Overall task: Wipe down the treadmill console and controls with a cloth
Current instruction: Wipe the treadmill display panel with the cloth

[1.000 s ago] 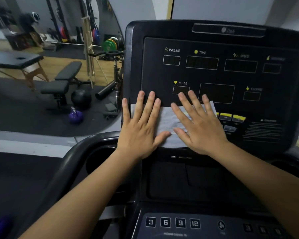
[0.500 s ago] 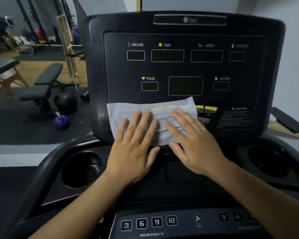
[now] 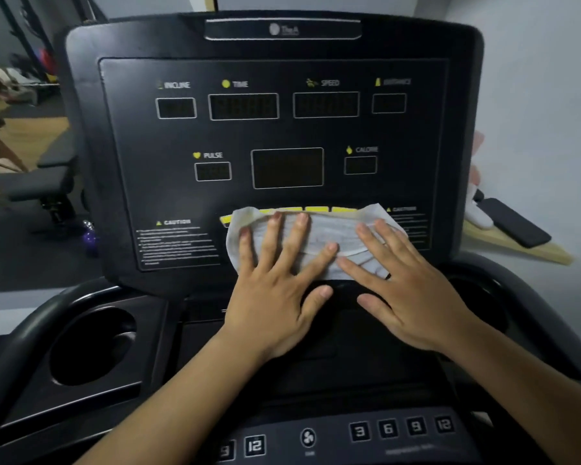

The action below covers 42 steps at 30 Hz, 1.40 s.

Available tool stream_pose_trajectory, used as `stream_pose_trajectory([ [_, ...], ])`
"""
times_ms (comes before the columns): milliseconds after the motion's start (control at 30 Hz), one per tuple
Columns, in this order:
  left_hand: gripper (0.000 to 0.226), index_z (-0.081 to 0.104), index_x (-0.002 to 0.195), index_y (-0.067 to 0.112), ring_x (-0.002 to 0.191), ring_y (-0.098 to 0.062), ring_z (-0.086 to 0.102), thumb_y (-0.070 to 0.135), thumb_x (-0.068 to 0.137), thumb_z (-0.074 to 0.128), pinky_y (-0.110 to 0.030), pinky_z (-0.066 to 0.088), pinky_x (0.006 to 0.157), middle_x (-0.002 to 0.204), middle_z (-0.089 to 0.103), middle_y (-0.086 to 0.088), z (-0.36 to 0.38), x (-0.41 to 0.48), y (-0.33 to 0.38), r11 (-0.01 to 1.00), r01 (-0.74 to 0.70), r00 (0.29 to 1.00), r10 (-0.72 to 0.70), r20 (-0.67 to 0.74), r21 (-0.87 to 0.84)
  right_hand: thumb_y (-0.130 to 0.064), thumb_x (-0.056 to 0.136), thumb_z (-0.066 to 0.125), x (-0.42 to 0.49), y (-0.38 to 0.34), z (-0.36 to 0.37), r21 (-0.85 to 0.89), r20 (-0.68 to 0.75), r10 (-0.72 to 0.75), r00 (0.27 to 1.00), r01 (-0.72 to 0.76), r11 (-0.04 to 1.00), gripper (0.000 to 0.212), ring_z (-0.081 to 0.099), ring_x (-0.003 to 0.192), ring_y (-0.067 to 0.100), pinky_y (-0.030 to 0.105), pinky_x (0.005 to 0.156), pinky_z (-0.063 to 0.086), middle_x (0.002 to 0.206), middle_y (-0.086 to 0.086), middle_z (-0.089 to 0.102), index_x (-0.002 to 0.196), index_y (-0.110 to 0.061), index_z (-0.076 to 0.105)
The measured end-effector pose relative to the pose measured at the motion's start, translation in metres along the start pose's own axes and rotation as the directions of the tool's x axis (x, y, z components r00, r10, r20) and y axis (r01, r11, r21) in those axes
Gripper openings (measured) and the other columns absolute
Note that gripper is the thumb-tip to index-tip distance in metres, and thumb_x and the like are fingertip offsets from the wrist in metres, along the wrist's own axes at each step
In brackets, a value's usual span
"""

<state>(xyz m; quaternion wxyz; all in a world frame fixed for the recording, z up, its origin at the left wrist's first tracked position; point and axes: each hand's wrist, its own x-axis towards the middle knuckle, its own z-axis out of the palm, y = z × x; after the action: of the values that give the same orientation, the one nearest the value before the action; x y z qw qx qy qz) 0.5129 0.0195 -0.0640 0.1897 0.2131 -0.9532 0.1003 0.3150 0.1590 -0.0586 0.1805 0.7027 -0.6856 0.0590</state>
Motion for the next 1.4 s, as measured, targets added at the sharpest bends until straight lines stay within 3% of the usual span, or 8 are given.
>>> stream_pose_trajectory([
  [133, 0.058, 0.023, 0.154, 0.042, 0.15, -0.042, -0.01, 0.063, 0.1, 0.017, -0.069, -0.001, 0.115, 0.166, -0.003, -0.012, 0.003, 0.022, 0.027, 0.994, -0.106, 0.994, 0.105, 0.041, 0.014, -0.046, 0.099, 0.034, -0.027, 0.039, -0.004, 0.021, 0.034, -0.016, 0.999, 0.015, 1.0, 0.052, 0.004, 0.151, 0.033, 0.052, 0.119, 0.016, 0.163, 0.012, 0.013, 0.148, -0.03, 0.038],
  [300, 0.057, 0.029, 0.152, 0.04, 0.152, -0.034, -0.011, 0.061, 0.101, 0.014, -0.064, 0.0, 0.119, 0.166, -0.001, -0.007, 0.001, 0.032, 0.042, 0.983, -0.182, 0.981, 0.181, 0.068, 0.005, -0.046, 0.101, 0.03, -0.049, 0.078, -0.011, 0.01, 0.056, -0.031, 0.998, 0.031, 0.999, 0.049, 0.011, 0.149, 0.037, 0.059, 0.116, 0.02, 0.16, 0.016, 0.02, 0.144, -0.028, 0.043],
  [733, 0.05, 0.045, 0.145, 0.042, 0.153, -0.028, -0.01, 0.057, 0.102, 0.022, -0.046, -0.004, 0.123, 0.167, 0.004, 0.0, -0.029, -0.058, -0.074, 0.996, 0.006, 0.995, 0.003, 0.102, -0.089, -0.056, 0.101, 0.018, 0.043, -0.029, -0.005, 0.019, 0.06, -0.209, 0.976, 0.209, 0.978, 0.056, -0.003, 0.151, 0.03, 0.048, 0.121, 0.003, 0.164, 0.012, 0.006, 0.147, -0.033, 0.039],
  [900, 0.048, 0.041, 0.146, 0.043, 0.152, -0.026, -0.012, 0.055, 0.103, 0.024, -0.047, -0.003, 0.123, 0.167, 0.003, 0.0, -0.029, -0.091, -0.108, 0.987, 0.134, 0.99, -0.128, 0.066, -0.09, -0.059, 0.1, 0.014, 0.083, -0.073, -0.005, 0.01, 0.071, -0.288, 0.955, 0.288, 0.958, 0.056, -0.003, 0.151, 0.031, 0.049, 0.12, 0.004, 0.163, 0.013, 0.007, 0.147, -0.036, 0.037],
  [1100, 0.046, 0.046, 0.143, 0.041, 0.152, -0.028, -0.014, 0.053, 0.102, 0.027, -0.051, 0.004, 0.122, 0.167, -0.002, -0.005, -0.023, -0.119, -0.137, 0.946, 0.249, 0.967, -0.256, -0.006, -0.207, -0.061, 0.099, 0.01, 0.129, -0.112, -0.007, -0.022, 0.089, -0.374, 0.923, 0.378, 0.926, 0.057, -0.011, 0.15, 0.028, 0.047, 0.12, -0.001, 0.164, 0.009, 0.002, 0.147, -0.041, 0.035],
  [1267, 0.043, 0.053, 0.14, 0.035, 0.151, -0.031, -0.015, 0.047, 0.102, 0.036, -0.05, 0.006, 0.124, 0.166, -0.004, -0.008, -0.037, -0.086, -0.158, 0.936, 0.206, 0.963, -0.246, -0.112, -0.284, -0.06, 0.1, 0.014, 0.162, -0.115, -0.015, -0.089, 0.061, -0.372, 0.926, 0.376, 0.922, 0.058, -0.006, 0.151, 0.025, 0.043, 0.121, -0.001, 0.164, 0.005, 0.008, 0.151, -0.036, 0.029],
  [1400, 0.042, 0.057, 0.138, 0.033, 0.151, -0.04, -0.007, 0.045, 0.102, 0.039, -0.056, 0.01, 0.121, 0.165, 0.005, -0.016, -0.058, -0.037, -0.181, 0.968, 0.133, 0.961, -0.179, -0.212, -0.213, -0.062, 0.097, 0.01, 0.187, -0.095, -0.038, -0.123, 0.011, -0.27, 0.963, 0.269, 0.955, 0.061, -0.006, 0.151, 0.025, 0.044, 0.121, -0.003, 0.163, 0.004, 0.002, 0.152, -0.037, 0.014],
])
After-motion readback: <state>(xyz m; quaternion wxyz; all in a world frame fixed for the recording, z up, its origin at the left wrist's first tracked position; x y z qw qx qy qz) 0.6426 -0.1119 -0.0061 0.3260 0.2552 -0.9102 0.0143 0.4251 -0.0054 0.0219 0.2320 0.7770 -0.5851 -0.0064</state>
